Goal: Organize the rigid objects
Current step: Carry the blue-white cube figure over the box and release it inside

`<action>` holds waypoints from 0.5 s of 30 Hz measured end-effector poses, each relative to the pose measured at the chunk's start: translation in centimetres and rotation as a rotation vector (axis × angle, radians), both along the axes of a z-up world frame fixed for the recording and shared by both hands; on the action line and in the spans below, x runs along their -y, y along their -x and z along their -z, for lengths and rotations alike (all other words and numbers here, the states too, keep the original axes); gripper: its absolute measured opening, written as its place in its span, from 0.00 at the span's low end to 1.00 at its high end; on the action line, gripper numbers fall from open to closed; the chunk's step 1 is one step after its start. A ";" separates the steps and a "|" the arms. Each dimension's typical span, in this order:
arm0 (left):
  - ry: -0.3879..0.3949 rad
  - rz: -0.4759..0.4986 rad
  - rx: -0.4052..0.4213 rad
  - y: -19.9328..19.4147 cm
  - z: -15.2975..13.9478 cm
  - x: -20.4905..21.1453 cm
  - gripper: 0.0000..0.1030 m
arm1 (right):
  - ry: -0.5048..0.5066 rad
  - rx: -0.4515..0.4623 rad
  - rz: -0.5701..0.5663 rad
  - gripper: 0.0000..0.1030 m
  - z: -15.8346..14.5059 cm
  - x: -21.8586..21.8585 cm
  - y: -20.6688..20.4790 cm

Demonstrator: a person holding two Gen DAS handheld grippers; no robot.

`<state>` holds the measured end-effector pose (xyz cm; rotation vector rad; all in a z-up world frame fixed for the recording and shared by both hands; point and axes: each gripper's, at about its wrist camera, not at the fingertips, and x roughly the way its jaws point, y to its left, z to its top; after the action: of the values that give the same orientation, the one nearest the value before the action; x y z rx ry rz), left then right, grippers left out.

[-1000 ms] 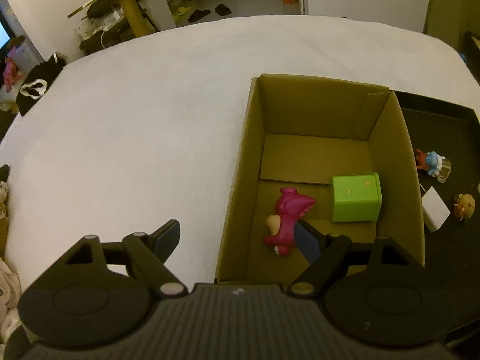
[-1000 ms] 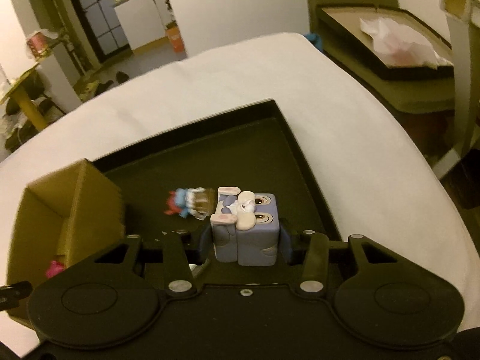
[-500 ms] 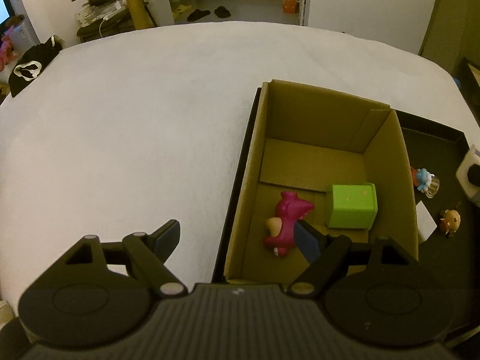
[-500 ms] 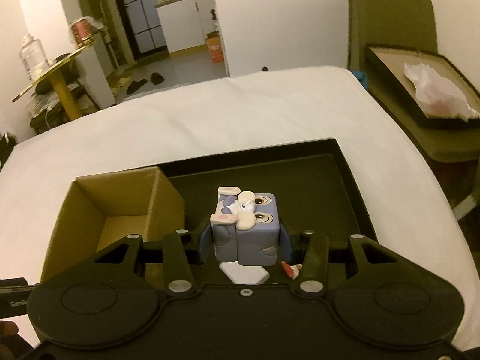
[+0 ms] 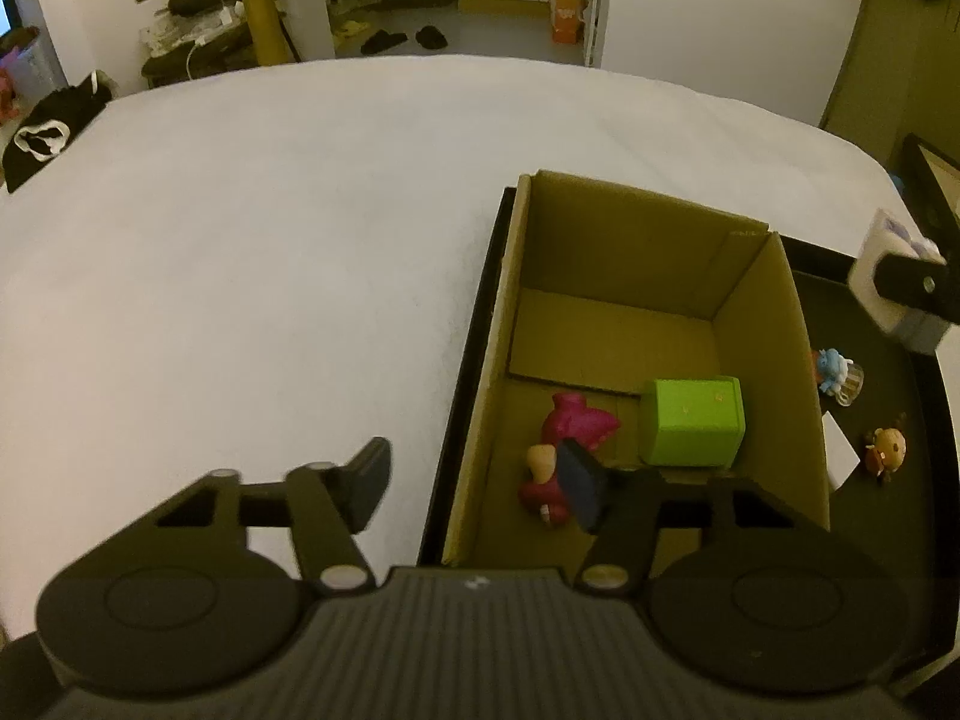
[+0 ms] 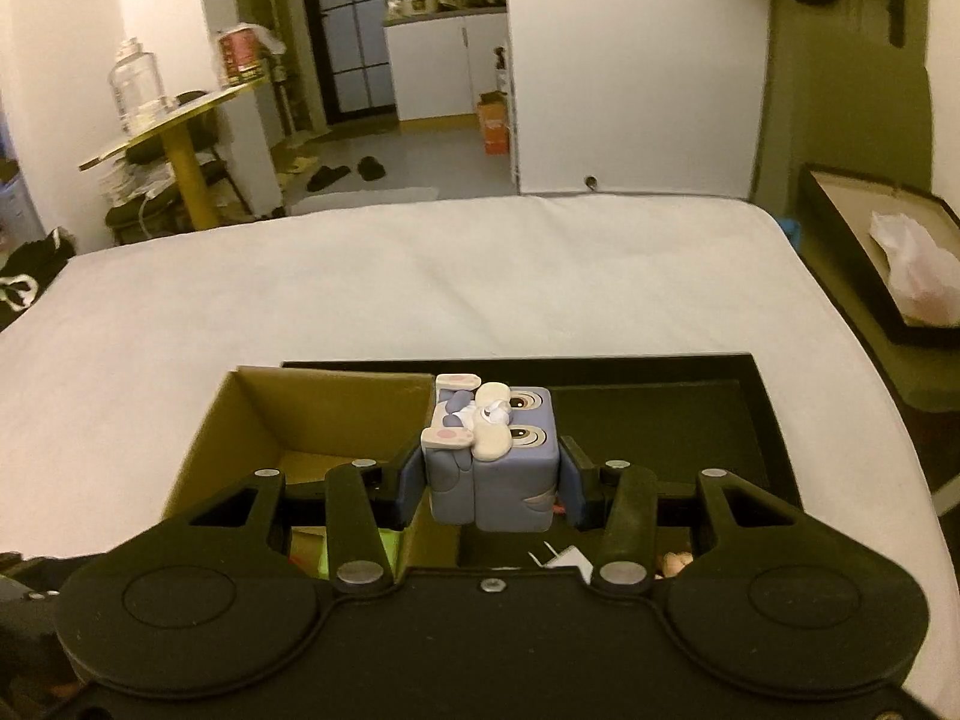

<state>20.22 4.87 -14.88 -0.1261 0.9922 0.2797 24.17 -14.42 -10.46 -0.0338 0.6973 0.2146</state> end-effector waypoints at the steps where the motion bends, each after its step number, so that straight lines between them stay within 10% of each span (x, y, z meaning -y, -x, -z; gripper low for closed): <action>1: 0.007 -0.001 -0.003 -0.1 0.1 -0.1 0.52 | 0.003 0.003 -0.007 0.42 -0.1 -0.3 0.0; 15: 0.082 -0.006 -0.021 -0.4 1.0 -1.3 0.16 | 0.039 -0.023 -0.143 0.43 0.3 -5.5 -0.2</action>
<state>20.64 6.17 -15.87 -0.2012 1.0244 0.2467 24.32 -8.95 -10.79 -0.1185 0.7229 0.3391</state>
